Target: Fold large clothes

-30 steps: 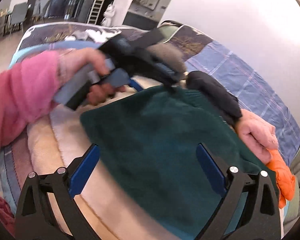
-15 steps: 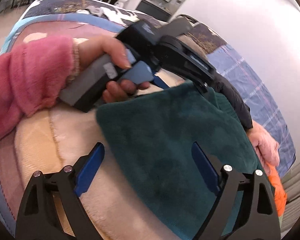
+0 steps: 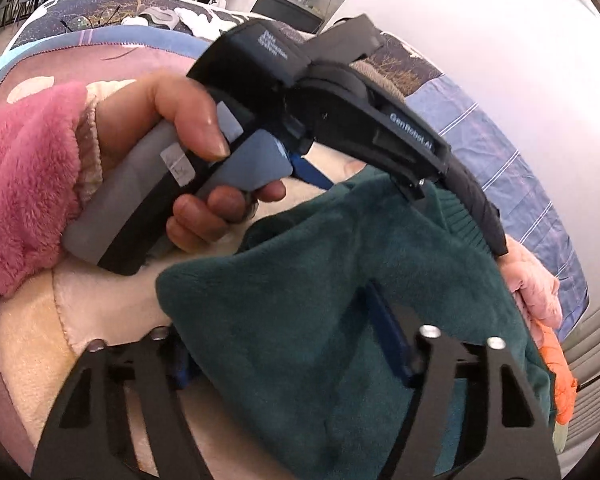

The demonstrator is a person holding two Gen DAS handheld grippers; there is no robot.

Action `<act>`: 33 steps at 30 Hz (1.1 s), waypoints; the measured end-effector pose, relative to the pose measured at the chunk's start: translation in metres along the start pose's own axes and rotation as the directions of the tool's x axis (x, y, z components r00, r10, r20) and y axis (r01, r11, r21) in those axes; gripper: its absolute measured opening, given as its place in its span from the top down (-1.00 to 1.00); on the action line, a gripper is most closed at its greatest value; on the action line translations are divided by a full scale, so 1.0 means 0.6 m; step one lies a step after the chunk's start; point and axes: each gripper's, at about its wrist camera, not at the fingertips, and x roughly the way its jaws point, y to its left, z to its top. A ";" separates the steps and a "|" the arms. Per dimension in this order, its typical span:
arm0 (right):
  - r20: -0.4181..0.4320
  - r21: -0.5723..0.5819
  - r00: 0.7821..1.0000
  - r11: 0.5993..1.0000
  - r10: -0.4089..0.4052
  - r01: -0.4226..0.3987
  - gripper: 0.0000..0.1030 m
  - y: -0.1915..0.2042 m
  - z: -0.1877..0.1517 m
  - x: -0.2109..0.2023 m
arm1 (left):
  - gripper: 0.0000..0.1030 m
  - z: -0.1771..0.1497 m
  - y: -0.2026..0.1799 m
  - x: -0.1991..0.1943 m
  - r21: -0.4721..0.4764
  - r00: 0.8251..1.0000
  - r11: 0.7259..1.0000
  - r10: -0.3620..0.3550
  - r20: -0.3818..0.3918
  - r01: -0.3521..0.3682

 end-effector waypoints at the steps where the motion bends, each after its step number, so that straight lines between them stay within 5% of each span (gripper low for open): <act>1: 0.003 0.001 1.000 1.000 -0.001 0.001 -0.27 0.000 0.000 -0.001 | -0.83 0.000 0.000 0.000 0.000 1.000 1.000 0.000 0.000 0.000; 11: 0.004 0.000 1.000 1.000 -0.024 0.024 -0.21 0.010 -0.002 0.007 | -0.82 0.000 0.007 -0.002 -0.017 1.000 1.000 -0.012 -0.011 0.012; 12: 0.006 0.001 1.000 1.000 -0.026 0.026 -0.06 0.010 -0.001 0.006 | -0.73 0.003 0.002 0.000 -0.015 1.000 1.000 0.003 -0.013 -0.003; 14: 0.017 0.021 0.998 0.998 -0.063 0.063 0.40 0.004 -0.001 -0.001 | 0.14 0.008 -0.010 0.005 -0.010 0.999 0.999 -0.043 -0.030 0.043; 17: 0.045 0.148 0.999 0.989 -0.005 -0.002 0.58 -0.039 -0.003 -0.029 | 0.34 0.012 -0.034 0.000 -0.002 1.000 1.000 -0.007 -0.019 0.007; 24: 0.180 0.375 0.980 0.915 0.086 -0.149 0.65 -0.145 -0.018 -0.119 | 0.44 0.045 -0.167 -0.049 0.135 0.997 0.989 0.048 0.061 -0.056; 33: 0.427 0.586 0.904 0.753 0.028 -0.300 0.66 -0.328 -0.093 -0.270 | 0.46 0.099 -0.440 -0.036 0.379 0.997 0.925 -0.005 0.073 -0.023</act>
